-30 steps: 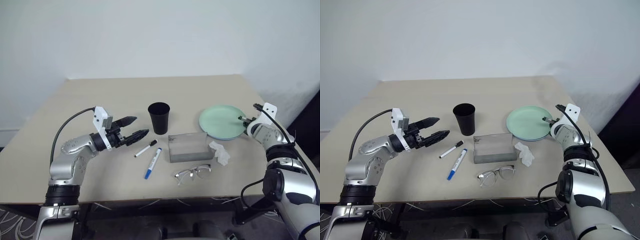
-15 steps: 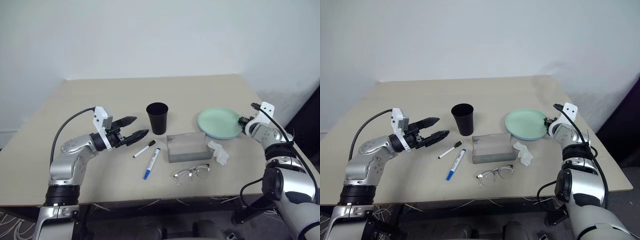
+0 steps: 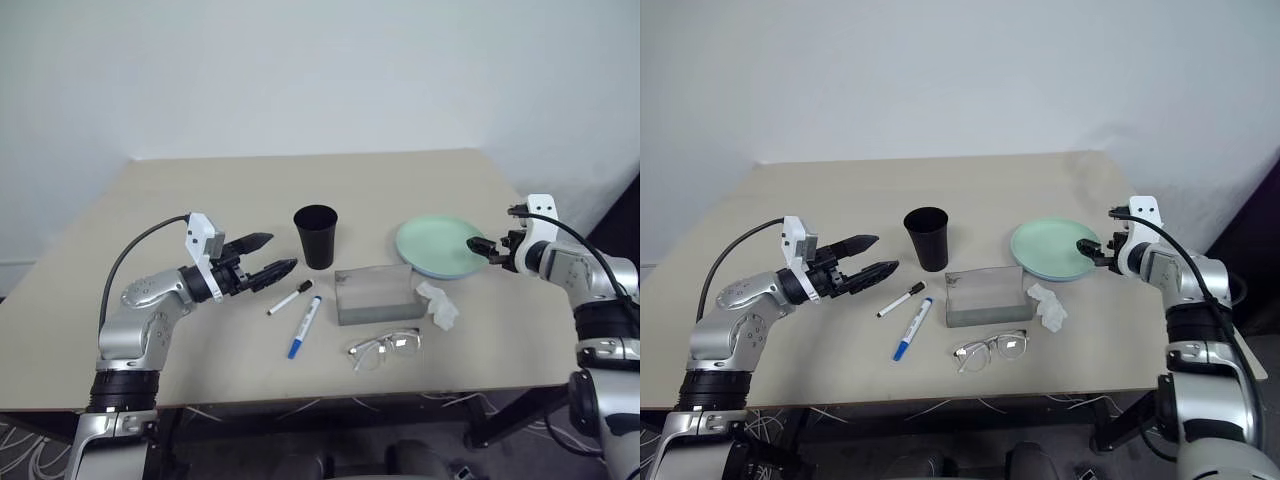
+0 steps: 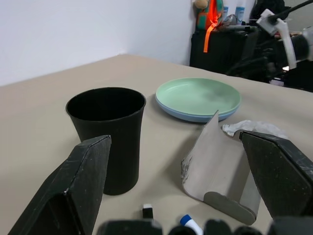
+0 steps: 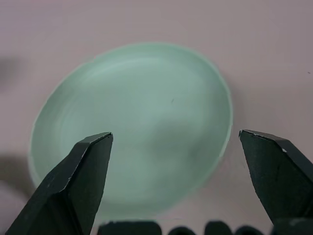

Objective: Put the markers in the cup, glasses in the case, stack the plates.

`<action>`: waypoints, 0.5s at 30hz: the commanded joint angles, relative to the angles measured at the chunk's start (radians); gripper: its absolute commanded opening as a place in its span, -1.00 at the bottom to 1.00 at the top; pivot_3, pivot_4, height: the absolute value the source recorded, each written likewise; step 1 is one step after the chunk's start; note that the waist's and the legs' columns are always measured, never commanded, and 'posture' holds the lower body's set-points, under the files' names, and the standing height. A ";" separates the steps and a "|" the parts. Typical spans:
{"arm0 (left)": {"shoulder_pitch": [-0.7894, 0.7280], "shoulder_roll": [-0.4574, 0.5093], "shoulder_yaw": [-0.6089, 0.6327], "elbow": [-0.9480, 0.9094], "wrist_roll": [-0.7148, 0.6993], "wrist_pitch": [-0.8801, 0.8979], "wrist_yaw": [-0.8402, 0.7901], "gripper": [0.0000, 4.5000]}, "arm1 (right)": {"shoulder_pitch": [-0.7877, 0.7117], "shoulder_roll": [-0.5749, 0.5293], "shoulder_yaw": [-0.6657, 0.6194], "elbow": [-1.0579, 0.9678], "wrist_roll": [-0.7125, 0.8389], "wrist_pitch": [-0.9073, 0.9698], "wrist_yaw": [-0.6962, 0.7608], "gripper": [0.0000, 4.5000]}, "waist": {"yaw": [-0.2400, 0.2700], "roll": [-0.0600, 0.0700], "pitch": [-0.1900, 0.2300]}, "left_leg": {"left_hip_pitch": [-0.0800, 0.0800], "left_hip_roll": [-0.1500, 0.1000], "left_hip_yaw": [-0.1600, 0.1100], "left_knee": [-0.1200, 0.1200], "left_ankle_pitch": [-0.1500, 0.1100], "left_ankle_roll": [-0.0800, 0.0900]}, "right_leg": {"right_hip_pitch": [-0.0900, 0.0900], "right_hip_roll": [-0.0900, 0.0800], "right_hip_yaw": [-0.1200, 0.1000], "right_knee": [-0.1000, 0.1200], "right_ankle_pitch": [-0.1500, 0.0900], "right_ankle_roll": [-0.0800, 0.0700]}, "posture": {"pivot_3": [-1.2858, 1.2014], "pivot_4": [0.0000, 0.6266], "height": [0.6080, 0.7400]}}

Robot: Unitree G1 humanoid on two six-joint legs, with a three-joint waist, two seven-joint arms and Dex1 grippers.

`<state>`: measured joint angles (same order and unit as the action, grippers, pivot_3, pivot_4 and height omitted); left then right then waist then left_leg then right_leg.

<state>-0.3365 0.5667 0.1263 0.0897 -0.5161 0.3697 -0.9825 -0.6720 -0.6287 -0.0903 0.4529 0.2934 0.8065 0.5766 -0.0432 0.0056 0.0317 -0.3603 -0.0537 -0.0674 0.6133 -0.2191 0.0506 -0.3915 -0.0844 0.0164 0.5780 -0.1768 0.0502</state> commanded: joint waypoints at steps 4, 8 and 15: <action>-0.031 0.009 0.014 -0.010 0.000 -0.018 -0.009 1.00 | 0.077 -0.109 0.069 -0.254 0.044 0.048 0.220 0.99 | -0.001 0.000 0.000 | 0.000 0.001 0.000 0.001 0.000 0.000 | 0.000 0.000 -0.001 0.001 -0.001 -0.001 | 0.03 -1.00 0.88; -0.034 0.007 0.012 -0.007 0.002 -0.018 -0.010 1.00 | 0.131 -0.141 0.115 -0.334 0.042 0.035 0.300 0.99 | 0.002 -0.001 0.000 | 0.000 0.001 0.000 0.002 -0.002 -0.003 | 0.000 0.000 -0.001 0.000 -0.001 -0.001 | 0.03 -1.00 0.88; -0.027 0.007 0.016 -0.017 0.001 -0.012 -0.009 1.00 | 0.176 -0.130 0.209 -0.405 0.015 0.029 0.340 0.99 | 0.003 -0.001 0.000 | 0.000 0.001 0.000 0.002 -0.002 -0.004 | 0.000 0.000 -0.001 0.000 -0.001 -0.001 | 0.03 -1.00 0.88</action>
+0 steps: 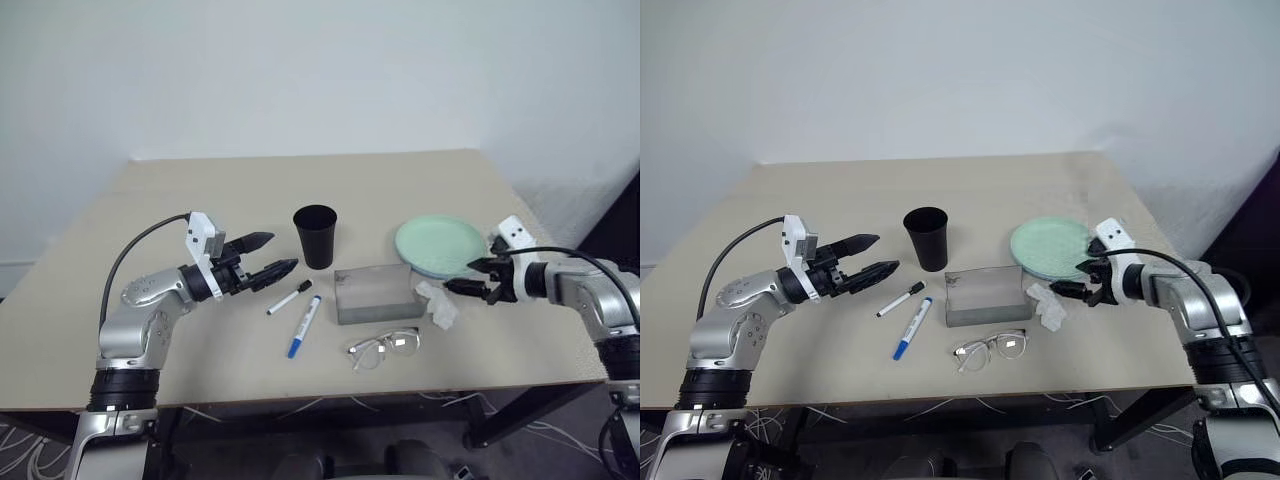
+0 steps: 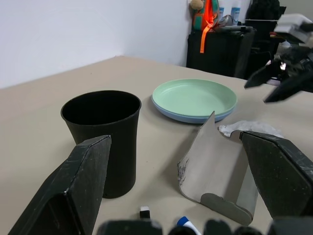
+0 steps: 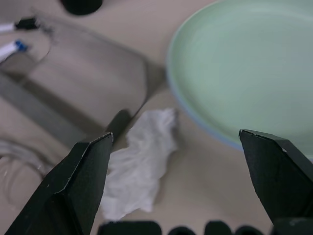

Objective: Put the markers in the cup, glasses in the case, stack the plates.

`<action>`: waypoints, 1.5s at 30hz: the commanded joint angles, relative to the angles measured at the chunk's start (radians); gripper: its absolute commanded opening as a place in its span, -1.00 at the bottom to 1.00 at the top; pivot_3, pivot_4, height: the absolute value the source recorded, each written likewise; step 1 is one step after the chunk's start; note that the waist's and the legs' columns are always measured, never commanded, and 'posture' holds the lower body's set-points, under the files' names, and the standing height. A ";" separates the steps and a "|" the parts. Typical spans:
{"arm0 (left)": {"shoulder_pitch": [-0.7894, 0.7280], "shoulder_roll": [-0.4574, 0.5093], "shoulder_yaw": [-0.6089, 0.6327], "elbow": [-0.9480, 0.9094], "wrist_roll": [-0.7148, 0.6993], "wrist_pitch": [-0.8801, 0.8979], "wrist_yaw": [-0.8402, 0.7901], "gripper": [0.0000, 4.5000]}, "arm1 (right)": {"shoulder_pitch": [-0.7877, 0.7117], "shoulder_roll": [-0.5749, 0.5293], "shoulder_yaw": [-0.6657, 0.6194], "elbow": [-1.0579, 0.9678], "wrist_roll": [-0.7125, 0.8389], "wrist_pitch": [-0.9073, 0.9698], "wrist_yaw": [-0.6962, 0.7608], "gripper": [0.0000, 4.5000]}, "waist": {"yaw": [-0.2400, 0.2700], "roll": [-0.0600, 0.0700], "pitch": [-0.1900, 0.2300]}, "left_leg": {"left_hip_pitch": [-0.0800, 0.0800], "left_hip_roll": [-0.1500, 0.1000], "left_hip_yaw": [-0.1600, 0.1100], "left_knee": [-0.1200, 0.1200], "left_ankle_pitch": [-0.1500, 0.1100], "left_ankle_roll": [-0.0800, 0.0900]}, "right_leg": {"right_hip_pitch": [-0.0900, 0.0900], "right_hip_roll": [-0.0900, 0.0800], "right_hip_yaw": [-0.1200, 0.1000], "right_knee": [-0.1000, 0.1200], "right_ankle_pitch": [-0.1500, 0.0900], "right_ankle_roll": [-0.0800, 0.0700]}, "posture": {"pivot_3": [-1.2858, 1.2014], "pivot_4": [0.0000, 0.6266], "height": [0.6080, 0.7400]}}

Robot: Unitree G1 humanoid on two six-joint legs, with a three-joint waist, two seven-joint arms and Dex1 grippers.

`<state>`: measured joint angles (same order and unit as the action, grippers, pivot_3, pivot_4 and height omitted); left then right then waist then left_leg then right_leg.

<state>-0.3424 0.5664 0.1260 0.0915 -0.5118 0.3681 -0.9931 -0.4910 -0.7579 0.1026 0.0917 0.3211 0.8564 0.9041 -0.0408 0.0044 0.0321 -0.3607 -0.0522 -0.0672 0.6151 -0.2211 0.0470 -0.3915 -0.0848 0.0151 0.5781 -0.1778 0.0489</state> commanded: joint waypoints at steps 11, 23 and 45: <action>-0.009 0.007 0.021 -0.037 -0.008 -0.006 0.015 1.00 | -0.006 0.048 0.102 0.036 -0.085 -0.097 0.007 0.99 | 0.023 -0.001 0.000 | 0.000 0.000 0.000 0.000 0.000 0.000 | 0.000 0.000 0.000 0.000 0.000 0.000 | 0.03 -1.00 0.88; -0.001 0.006 0.022 -0.047 -0.012 -0.003 0.025 1.00 | 0.007 0.052 0.139 0.120 -0.172 -0.214 0.012 0.99 | 0.026 -0.002 0.000 | 0.001 0.000 0.000 0.001 0.000 0.000 | 0.001 0.000 -0.001 0.000 0.000 0.000 | 0.03 -1.00 0.88; -0.004 0.007 0.021 -0.051 -0.012 0.002 0.029 1.00 | 0.036 0.027 0.139 0.110 -0.212 -0.264 0.087 0.99 | 0.045 -0.002 0.000 | 0.000 0.000 0.000 0.001 0.000 -0.001 | 0.000 0.000 -0.001 0.000 0.000 0.000 | 0.03 -1.00 0.88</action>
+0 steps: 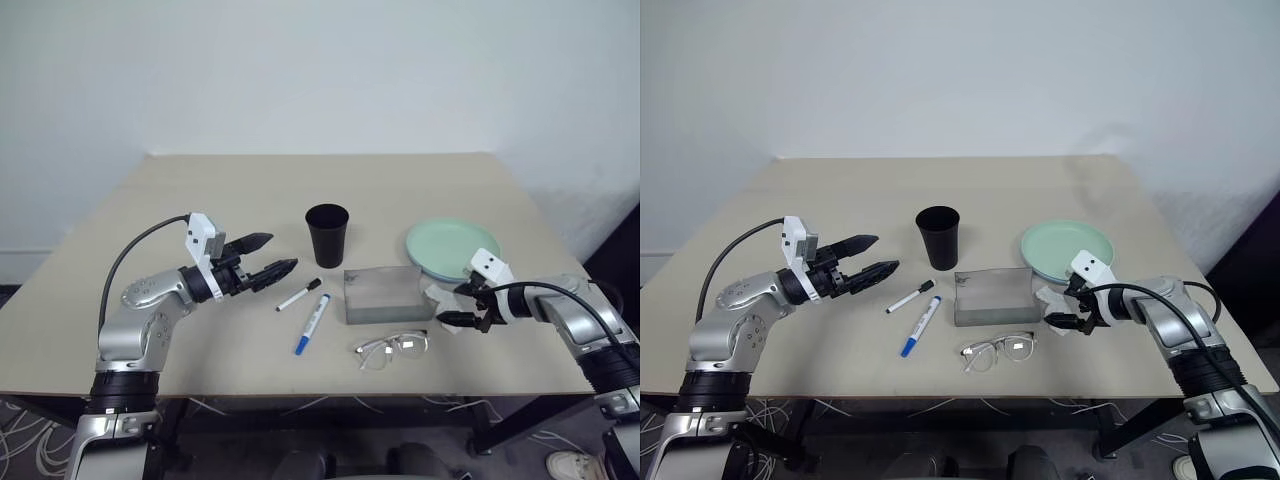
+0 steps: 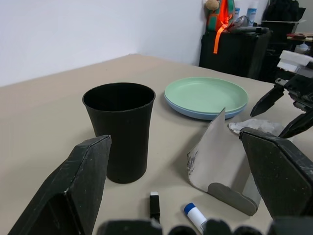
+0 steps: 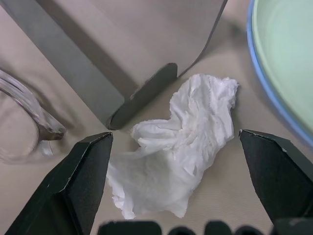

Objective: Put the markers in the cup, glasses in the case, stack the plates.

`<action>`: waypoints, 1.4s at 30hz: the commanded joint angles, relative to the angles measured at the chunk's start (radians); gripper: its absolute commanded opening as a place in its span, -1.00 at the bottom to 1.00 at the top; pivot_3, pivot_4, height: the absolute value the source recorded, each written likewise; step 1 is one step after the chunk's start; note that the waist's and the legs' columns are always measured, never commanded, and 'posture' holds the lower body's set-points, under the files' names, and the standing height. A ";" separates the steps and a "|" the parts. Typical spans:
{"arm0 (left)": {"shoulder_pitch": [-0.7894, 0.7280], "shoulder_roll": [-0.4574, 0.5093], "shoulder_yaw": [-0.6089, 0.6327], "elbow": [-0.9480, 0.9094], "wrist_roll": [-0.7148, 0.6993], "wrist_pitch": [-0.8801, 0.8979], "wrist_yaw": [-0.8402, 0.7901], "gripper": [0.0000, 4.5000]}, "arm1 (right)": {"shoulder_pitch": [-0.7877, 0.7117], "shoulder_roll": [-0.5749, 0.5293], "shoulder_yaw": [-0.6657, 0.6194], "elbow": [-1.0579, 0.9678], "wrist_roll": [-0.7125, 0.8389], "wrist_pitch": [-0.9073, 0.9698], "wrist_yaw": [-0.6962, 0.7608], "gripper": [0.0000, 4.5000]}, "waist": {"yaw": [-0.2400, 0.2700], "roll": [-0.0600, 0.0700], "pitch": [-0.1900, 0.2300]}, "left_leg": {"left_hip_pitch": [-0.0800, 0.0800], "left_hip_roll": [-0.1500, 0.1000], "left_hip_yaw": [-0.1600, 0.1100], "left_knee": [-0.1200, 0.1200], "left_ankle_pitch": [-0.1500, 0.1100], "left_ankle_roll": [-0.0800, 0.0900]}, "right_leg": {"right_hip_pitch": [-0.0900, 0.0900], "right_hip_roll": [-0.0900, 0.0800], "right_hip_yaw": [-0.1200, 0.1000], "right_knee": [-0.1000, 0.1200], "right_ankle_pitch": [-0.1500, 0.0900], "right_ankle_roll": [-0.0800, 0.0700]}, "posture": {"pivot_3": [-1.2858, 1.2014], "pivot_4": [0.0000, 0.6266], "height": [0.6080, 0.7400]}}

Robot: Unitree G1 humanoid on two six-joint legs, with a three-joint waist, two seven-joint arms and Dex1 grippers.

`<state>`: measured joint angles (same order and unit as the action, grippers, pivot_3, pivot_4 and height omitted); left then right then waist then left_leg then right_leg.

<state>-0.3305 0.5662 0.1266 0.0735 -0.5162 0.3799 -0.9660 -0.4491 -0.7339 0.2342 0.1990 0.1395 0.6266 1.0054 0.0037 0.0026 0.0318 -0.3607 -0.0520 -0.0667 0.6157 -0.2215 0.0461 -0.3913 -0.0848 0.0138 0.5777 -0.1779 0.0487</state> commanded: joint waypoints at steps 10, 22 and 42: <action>-0.013 0.009 0.021 -0.038 -0.008 -0.009 0.002 1.00 | -0.009 0.020 0.015 0.037 -0.065 -0.088 -0.030 0.82 | 0.001 0.000 0.000 | 0.000 0.000 0.000 0.000 0.000 0.000 | 0.000 0.000 0.000 0.000 0.000 0.000 | 0.03 -1.00 0.88; -0.012 0.008 0.020 -0.037 -0.007 -0.012 0.000 1.00 | -0.021 0.027 0.001 0.067 -0.071 -0.111 -0.029 -0.99 | 0.000 0.000 0.000 | 0.000 0.000 0.000 0.001 0.000 0.000 | 0.000 0.000 0.000 0.000 0.000 0.000 | 0.03 -1.00 0.88; -0.048 0.002 0.012 0.002 0.005 -0.026 -0.006 1.00 | -0.367 0.113 -0.068 0.408 -0.144 -0.218 -0.211 -0.99 | -0.003 0.000 0.000 | 0.001 0.000 0.000 -0.001 0.000 0.000 | 0.000 0.001 -0.001 0.000 0.000 0.000 | 0.03 -1.00 0.88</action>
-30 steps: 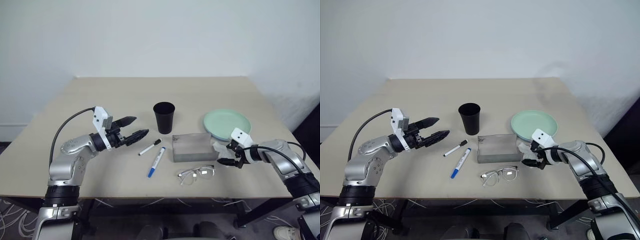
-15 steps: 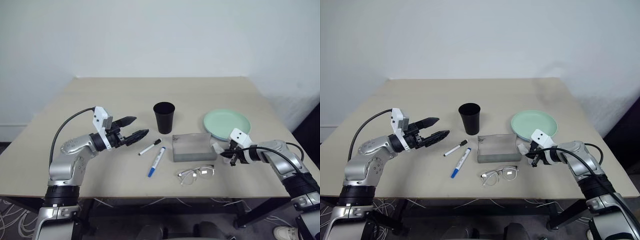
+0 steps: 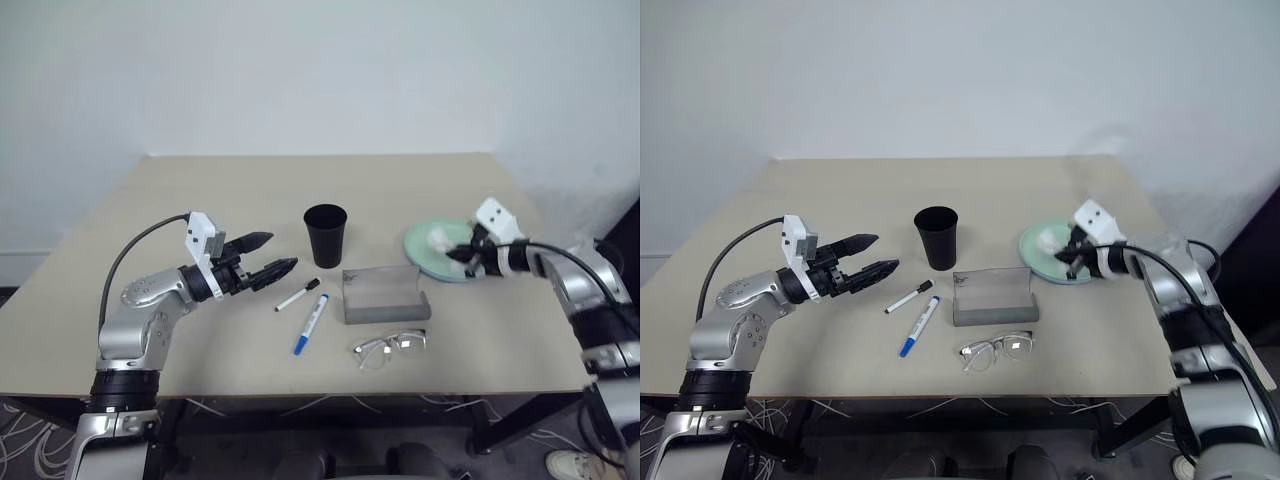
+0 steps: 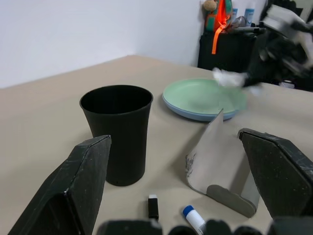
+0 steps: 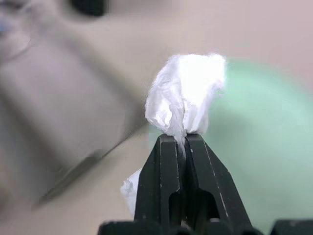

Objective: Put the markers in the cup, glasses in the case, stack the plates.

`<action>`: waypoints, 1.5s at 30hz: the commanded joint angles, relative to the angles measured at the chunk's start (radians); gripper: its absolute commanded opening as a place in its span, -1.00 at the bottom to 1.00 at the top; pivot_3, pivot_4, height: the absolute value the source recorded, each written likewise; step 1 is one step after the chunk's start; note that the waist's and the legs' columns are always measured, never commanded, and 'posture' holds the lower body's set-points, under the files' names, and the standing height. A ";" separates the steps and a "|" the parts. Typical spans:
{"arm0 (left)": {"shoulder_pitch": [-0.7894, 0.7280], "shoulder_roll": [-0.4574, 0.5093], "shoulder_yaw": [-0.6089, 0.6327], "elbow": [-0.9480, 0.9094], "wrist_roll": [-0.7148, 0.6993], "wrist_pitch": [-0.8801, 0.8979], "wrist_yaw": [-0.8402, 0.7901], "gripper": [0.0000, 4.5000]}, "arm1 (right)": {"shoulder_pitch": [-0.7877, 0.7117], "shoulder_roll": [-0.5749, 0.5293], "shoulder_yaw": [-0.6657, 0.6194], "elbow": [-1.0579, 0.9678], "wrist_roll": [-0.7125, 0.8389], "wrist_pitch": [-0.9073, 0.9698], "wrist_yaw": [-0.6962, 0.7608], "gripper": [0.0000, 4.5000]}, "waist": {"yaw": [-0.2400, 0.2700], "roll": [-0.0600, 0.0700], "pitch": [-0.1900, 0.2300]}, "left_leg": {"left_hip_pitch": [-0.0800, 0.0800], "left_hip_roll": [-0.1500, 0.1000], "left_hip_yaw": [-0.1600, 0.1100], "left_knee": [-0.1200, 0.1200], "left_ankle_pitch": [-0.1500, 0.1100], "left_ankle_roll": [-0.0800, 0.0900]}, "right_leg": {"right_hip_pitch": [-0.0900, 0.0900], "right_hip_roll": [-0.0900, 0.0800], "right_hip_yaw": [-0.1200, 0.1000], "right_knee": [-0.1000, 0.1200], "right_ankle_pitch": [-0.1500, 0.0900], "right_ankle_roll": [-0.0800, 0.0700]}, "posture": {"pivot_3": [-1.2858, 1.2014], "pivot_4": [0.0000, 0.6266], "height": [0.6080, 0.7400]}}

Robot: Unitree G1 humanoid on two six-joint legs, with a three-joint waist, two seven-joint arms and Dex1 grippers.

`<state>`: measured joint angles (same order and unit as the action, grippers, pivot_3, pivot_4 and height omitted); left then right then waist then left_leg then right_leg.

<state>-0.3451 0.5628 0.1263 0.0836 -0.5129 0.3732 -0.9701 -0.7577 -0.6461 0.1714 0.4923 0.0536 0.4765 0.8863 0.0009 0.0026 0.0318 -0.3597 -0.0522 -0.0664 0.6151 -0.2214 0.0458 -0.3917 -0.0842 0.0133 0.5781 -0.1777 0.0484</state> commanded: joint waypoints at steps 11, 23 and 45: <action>-0.036 0.003 0.015 -0.013 0.005 -0.025 0.002 1.00 | -0.254 0.139 0.001 0.583 -0.170 -0.292 -0.302 -0.71 | -0.004 0.000 0.000 | 0.000 -0.006 -0.001 -0.004 0.001 0.002 | -0.001 0.000 0.002 -0.001 0.004 -0.003 | 0.03 -1.00 0.88; -0.035 0.000 -0.009 -0.022 0.022 -0.033 -0.002 1.00 | -0.241 0.084 -0.031 0.592 -0.170 -0.325 -0.234 0.97 | -0.026 0.001 0.000 | 0.001 -0.006 -0.001 -0.003 0.002 0.001 | -0.001 0.001 0.002 0.001 0.003 -0.001 | 0.03 -1.00 0.88; -0.365 0.003 -0.538 -0.290 0.379 0.350 0.081 1.00 | 0.005 -0.125 -0.163 -0.170 0.113 -0.010 0.225 0.97 | -0.021 -0.001 0.002 | -0.001 -0.004 0.000 0.004 0.000 -0.002 | -0.001 0.000 0.000 0.007 0.001 -0.001 | 0.03 -1.00 0.88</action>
<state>-0.6485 0.5514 -0.3561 -0.1626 -0.1908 0.6768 -0.8811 -0.7317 -0.7678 0.0282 0.3685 0.1532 0.4641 1.1260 -0.0199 0.0017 0.0337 -0.3606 -0.0570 -0.0671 0.6201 -0.2211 0.0442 -0.3923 -0.0839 0.0135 0.5863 -0.1771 0.0472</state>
